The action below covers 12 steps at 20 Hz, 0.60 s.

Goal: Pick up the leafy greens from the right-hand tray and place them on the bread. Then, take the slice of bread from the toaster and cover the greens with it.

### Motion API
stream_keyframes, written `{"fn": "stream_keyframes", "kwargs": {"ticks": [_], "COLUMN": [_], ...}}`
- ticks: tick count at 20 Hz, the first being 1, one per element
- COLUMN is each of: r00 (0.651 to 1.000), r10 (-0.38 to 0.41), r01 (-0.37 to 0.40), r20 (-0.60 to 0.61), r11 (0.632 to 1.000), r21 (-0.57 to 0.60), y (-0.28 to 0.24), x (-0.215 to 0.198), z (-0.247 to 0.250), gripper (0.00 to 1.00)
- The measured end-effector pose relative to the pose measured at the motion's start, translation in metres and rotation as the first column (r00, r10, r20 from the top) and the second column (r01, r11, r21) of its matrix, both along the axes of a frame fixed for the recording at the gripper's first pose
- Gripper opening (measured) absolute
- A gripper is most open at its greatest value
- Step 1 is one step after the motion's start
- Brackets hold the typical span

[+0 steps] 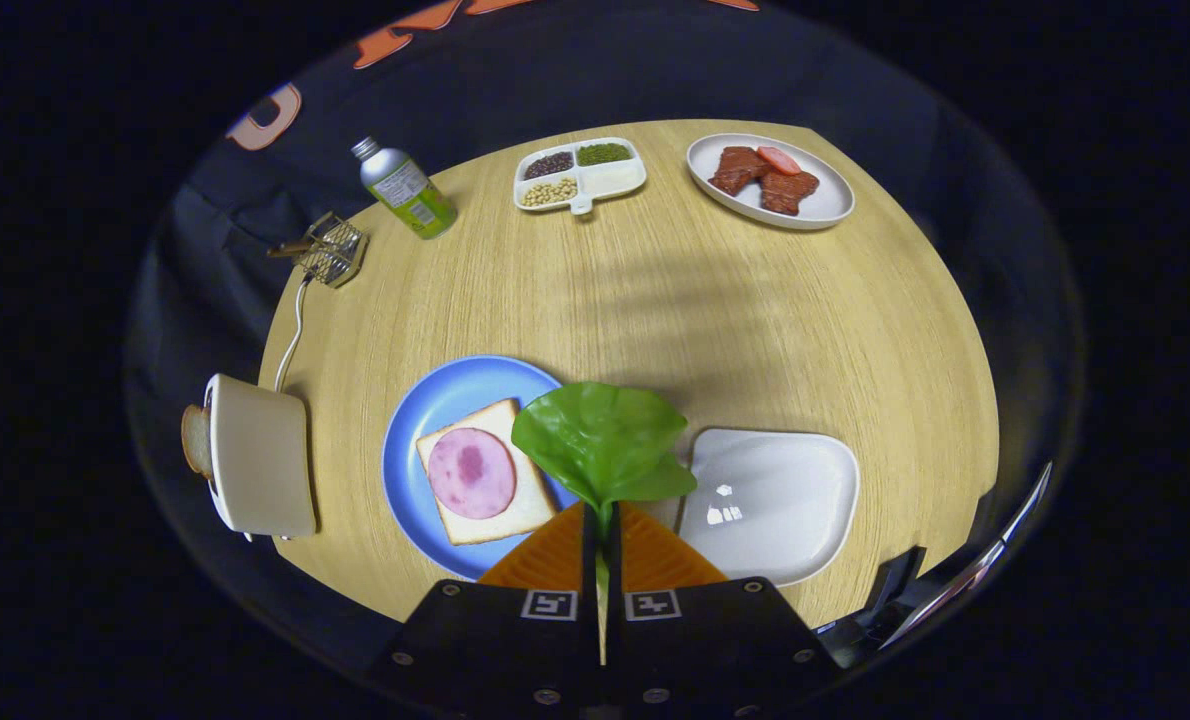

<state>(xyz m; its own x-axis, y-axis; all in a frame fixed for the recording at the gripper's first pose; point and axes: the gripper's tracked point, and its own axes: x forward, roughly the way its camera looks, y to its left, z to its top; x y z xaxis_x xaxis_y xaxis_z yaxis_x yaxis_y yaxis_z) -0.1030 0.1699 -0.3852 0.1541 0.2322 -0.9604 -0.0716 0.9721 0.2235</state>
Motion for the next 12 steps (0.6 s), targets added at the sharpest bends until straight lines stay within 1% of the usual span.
{"fn": "stream_keyframes", "kwargs": {"ticks": [8,10,12], "r00": [0.997,0.994,0.991], "r10": [0.076,0.108,0.13], "r01": [-0.076,-0.108,-0.131], "r20": [0.006,0.007,0.014], "r11": [0.996,0.993,0.991], "r21": [0.042,0.053,0.032], "y": [0.062,0.078,0.085], "x": [0.008,0.008,0.007], "z": [-0.002,-0.001,-0.004], "gripper": [0.03,0.04,0.07]}}
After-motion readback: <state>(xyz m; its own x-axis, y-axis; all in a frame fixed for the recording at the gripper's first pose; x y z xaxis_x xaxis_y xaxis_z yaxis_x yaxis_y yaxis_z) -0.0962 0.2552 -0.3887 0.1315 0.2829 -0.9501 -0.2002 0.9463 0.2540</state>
